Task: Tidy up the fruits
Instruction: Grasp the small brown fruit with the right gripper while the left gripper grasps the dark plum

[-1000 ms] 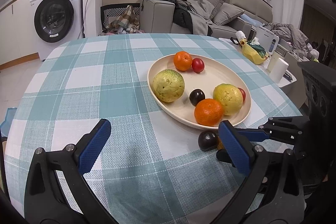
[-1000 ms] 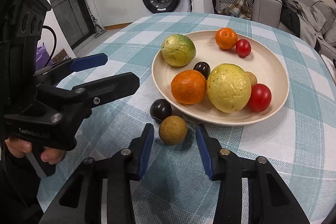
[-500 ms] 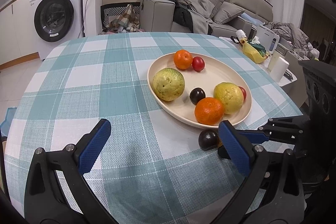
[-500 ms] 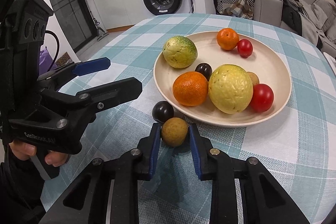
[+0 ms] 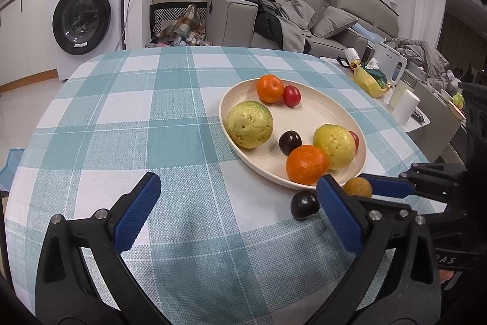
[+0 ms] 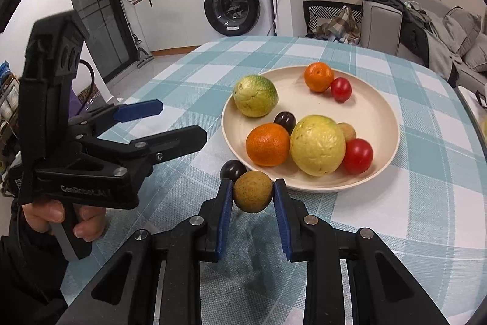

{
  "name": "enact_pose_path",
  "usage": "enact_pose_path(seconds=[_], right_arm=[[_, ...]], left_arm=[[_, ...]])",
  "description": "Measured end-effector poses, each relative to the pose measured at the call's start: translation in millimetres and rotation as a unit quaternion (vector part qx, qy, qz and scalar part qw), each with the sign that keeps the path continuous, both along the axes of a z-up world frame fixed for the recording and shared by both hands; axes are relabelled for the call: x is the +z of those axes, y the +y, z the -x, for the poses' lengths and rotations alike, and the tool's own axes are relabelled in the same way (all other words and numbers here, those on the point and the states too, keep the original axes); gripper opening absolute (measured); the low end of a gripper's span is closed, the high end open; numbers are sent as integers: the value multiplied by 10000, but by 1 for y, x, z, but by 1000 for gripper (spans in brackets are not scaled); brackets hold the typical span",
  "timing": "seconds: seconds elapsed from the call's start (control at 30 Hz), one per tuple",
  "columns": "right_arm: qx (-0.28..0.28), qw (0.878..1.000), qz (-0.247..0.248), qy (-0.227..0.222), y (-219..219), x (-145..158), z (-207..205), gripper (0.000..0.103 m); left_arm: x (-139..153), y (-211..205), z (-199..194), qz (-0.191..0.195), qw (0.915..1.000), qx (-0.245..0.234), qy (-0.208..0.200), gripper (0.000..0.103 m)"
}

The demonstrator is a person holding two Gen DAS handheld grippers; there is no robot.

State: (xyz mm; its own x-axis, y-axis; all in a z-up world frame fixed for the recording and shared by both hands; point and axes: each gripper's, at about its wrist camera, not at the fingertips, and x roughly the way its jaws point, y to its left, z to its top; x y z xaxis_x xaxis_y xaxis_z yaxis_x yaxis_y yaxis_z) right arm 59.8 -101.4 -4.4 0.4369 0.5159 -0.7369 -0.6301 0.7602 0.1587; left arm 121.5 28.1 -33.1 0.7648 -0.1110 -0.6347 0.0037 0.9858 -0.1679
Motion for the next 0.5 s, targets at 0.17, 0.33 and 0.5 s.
enact_pose_path(seconds=[0.17, 0.33, 0.5], right_arm=[[-137, 9997, -94, -177, -8, 12, 2, 28], [-305, 9989, -218, -271, -17, 20, 0, 28], [-477, 9979, -297, -327, -24, 24, -4, 28]], left_arm=[[-1, -8, -1, -19, 9997, -237, 115, 102], [-6, -23, -3, -180, 9984, -457, 276, 102], [-10, -33, -4, -228, 9970, -630, 394, 99]])
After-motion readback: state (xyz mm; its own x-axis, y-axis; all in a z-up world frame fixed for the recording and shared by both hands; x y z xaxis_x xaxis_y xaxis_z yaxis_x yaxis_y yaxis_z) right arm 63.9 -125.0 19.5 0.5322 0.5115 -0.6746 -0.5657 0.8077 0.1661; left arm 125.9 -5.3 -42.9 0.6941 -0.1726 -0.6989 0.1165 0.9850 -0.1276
